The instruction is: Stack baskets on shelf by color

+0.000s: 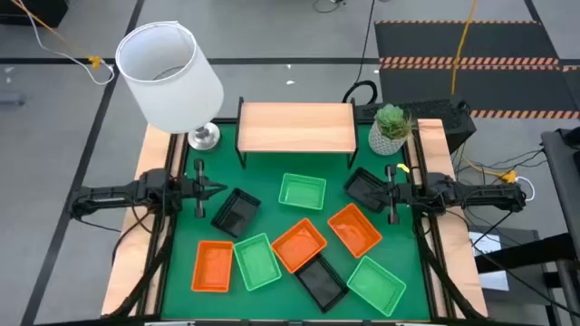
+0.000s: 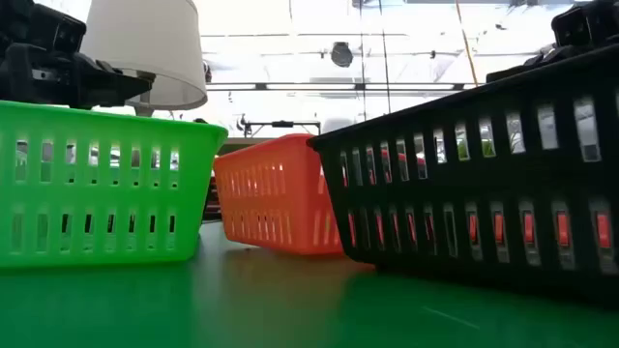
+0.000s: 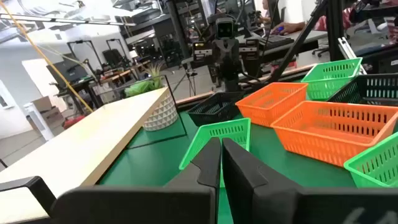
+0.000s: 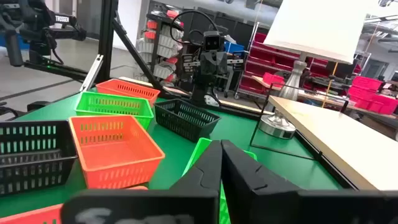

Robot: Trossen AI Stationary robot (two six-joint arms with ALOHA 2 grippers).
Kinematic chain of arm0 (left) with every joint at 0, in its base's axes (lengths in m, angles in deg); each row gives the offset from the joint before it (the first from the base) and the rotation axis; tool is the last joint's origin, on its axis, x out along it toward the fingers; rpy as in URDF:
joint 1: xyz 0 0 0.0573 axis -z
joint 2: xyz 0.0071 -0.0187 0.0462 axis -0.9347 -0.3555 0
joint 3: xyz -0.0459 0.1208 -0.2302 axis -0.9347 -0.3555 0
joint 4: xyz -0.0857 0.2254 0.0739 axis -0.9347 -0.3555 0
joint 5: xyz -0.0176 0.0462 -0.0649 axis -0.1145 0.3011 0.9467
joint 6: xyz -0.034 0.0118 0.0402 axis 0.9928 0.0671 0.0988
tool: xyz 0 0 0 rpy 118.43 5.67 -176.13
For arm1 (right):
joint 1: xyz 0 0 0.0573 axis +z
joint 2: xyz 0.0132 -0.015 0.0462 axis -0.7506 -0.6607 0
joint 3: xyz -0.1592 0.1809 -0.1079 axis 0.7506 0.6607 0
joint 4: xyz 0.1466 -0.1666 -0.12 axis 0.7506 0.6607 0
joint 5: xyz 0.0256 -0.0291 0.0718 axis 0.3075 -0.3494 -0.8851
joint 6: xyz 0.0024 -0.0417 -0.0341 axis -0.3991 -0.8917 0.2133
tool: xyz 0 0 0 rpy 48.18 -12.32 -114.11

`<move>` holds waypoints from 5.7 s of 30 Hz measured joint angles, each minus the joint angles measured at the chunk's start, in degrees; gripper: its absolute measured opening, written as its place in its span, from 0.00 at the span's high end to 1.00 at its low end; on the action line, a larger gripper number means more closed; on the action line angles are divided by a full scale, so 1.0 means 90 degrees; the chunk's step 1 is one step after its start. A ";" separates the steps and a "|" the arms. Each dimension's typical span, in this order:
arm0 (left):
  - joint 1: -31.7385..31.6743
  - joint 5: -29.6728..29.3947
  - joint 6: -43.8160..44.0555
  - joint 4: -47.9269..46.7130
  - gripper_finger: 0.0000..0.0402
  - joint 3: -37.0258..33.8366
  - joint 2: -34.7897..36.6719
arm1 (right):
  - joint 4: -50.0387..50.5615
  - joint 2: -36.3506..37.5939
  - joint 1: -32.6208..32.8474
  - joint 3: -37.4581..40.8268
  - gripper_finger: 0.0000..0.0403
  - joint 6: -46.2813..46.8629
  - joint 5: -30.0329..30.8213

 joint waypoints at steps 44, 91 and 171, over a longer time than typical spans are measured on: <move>0.0001 -0.0002 0.0000 -0.0001 0.95 -0.0002 -0.0001 | 0.0000 -0.0002 0.0002 0.0000 1.00 0.0000 0.0000; 0.0002 -0.0002 0.0000 0.0000 0.95 -0.0002 -0.0001 | 0.0000 -0.0002 0.0000 0.0000 1.00 0.0000 0.0000; 0.0000 -0.0001 -0.0022 0.0000 0.95 0.0000 0.0000 | 0.2678 -0.4520 0.0005 -0.6039 1.00 0.1488 0.0511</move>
